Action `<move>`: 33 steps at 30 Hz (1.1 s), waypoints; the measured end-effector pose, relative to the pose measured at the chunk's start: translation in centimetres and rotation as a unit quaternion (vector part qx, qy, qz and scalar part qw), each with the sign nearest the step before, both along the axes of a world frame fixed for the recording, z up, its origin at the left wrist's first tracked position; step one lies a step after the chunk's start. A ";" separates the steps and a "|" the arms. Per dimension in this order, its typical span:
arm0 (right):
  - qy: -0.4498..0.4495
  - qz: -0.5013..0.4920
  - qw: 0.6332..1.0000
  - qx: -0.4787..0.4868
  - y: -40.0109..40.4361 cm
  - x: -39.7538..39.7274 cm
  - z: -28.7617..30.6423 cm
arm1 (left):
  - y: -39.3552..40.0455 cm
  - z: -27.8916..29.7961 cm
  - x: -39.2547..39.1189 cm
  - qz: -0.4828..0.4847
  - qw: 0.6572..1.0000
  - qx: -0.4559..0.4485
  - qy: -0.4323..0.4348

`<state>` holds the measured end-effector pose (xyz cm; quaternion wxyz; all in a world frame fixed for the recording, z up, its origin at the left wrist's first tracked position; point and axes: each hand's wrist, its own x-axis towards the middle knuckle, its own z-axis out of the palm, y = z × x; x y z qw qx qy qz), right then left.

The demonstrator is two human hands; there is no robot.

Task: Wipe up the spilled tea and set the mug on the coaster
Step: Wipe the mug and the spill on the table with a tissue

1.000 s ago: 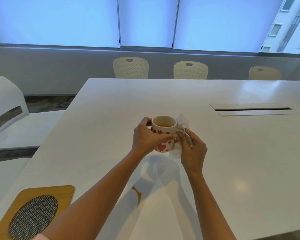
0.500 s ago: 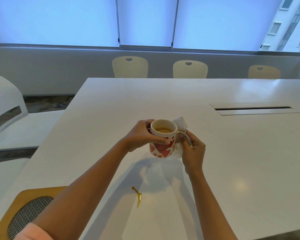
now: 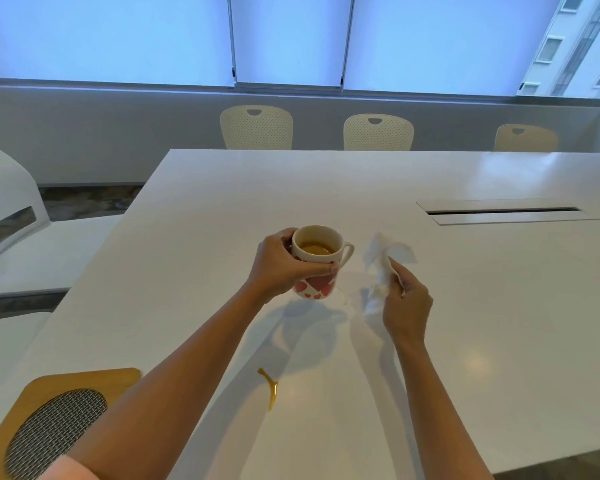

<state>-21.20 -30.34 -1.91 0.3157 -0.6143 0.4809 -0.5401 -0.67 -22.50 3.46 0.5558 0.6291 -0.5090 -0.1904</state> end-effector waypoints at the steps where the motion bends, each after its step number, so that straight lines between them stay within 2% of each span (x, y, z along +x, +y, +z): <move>1: 0.052 0.004 0.999 -0.016 0.0 -0.2 0.0 | 0.0 0.1 0.0 0.015 1.000 -0.005 -0.005; 3: 0.144 0.033 0.989 -0.023 0.2 -0.1 -0.3 | 0.1 0.1 0.0 0.041 0.999 -0.016 -0.010; 5: 0.226 0.090 0.970 0.009 0.6 0.3 -1.0 | 0.1 0.1 -0.1 0.062 0.998 -0.024 -0.016; 8: 0.305 0.171 0.935 0.053 1.5 1.7 -2.4 | 0.0 -0.1 -0.1 0.097 0.995 -0.033 -0.015; 13: 0.393 0.162 0.899 0.107 1.4 4.1 -3.3 | -0.2 -0.5 0.4 0.129 0.991 -0.038 -0.007; 18: 0.381 0.207 0.882 0.185 -0.6 5.9 -2.8 | 0.0 -0.3 1.2 0.151 0.988 -0.041 -0.006; 26: 0.392 0.282 0.859 0.173 -0.8 9.7 -2.3 | 0.5 0.0 1.8 0.169 0.985 -0.044 -0.014; 33: 0.381 0.356 0.839 0.154 1.1 8.7 -1.9 | 0.8 -0.1 1.0 0.174 0.984 -0.040 -0.007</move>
